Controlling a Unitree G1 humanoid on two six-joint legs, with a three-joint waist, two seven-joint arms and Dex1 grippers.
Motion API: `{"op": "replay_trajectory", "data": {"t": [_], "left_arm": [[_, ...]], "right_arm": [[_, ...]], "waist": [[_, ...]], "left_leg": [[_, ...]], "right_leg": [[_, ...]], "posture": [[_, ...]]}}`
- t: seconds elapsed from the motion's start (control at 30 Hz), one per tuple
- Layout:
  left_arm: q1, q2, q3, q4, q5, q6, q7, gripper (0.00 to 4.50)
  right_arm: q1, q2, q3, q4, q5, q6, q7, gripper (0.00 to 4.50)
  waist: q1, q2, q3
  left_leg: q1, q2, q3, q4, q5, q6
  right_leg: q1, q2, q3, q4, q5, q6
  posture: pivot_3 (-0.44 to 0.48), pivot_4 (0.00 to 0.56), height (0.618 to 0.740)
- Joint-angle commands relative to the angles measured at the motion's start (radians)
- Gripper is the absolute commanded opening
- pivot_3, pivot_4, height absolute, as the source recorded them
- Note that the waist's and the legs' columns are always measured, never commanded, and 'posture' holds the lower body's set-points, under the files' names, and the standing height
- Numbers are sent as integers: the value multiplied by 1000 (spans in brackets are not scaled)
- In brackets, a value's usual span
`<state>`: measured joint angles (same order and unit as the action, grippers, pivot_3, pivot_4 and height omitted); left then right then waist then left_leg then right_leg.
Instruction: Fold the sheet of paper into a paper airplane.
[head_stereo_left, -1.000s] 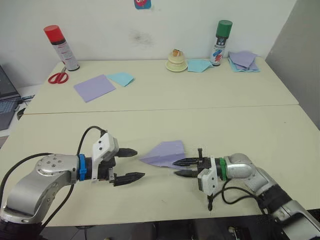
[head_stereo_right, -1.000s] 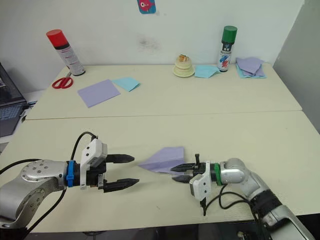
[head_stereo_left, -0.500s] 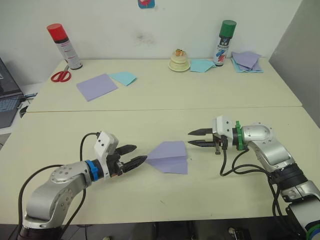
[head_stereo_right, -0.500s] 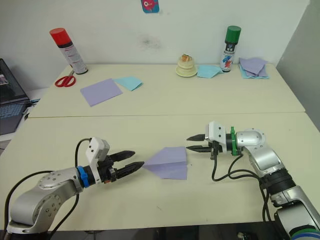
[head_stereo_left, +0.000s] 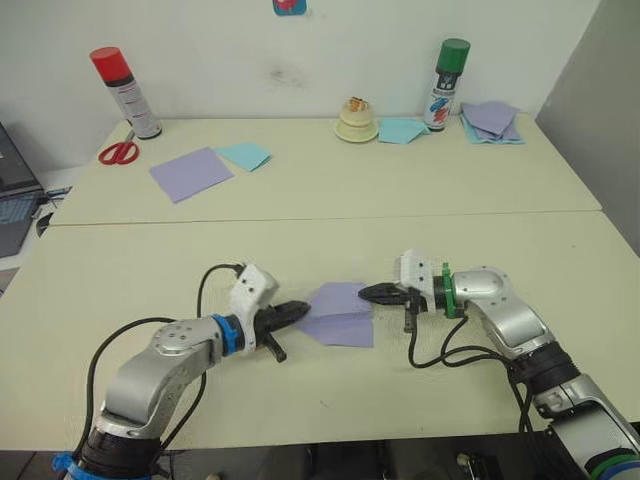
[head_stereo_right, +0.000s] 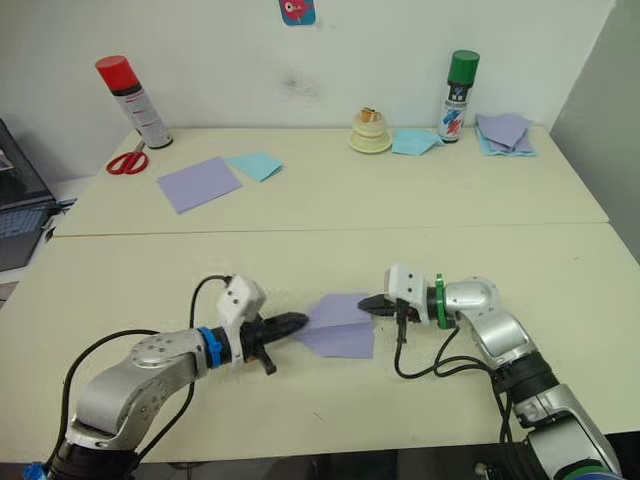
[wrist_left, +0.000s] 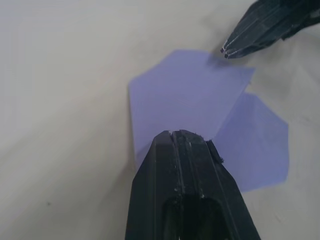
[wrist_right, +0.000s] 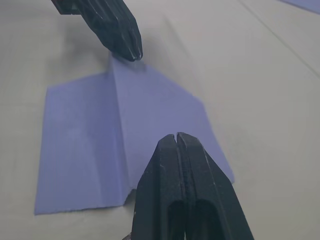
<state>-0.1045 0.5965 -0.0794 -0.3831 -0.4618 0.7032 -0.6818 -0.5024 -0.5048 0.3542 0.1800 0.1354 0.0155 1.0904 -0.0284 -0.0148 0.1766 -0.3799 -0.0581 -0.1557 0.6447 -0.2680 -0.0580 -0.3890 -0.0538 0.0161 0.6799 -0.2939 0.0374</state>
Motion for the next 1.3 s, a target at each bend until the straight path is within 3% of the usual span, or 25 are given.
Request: {"op": "replay_trajectory", "data": {"t": [0.03, 0.5, 0.9, 1.0, 1.3], "left_arm": [[-1, 17, -38, -7, 31, -18, -21, 22], [97, 68, -72, -79, 78, -76, -65, 22], [143, 79, -148, -10, 240, -191, -25, 22], [155, 78, -151, -25, 240, -208, -32, 22], [159, 67, -136, -58, 199, -159, -40, 22]], "right_arm": [[26, 0, 7, -54, -15, -11, 10, 0], [115, -30, 27, -146, -38, 49, 37, 0], [128, -42, 56, -116, -94, 86, 28, 0], [127, -56, 41, -131, -76, 109, 46, 0], [117, -72, 1, -156, -21, 192, 69, 0]], "waist": [[0, 0, 0], [0, 0, 0], [1, 1, -3], [1, 1, -3], [1, 1, -4]], "left_leg": [[0, 0, 0, 0, 0, 0], [1, 0, -1, 0, -2, 3], [9, 0, 0, -2, -2, 4], [17, 0, 0, -3, -3, 5], [16, 0, 0, -3, -3, 5]], "right_leg": [[0, 0, 0, 0, 0, 0], [1, 0, 1, 0, 0, 0], [9, 0, 0, -1, 0, 0], [17, 0, 1, -2, -1, 1], [17, 0, 1, -2, -1, 1]], "posture": [[0, 150, 740], [0, 150, 740], [0, 150, 740], [0, 150, 740], [0, 150, 740]]}}
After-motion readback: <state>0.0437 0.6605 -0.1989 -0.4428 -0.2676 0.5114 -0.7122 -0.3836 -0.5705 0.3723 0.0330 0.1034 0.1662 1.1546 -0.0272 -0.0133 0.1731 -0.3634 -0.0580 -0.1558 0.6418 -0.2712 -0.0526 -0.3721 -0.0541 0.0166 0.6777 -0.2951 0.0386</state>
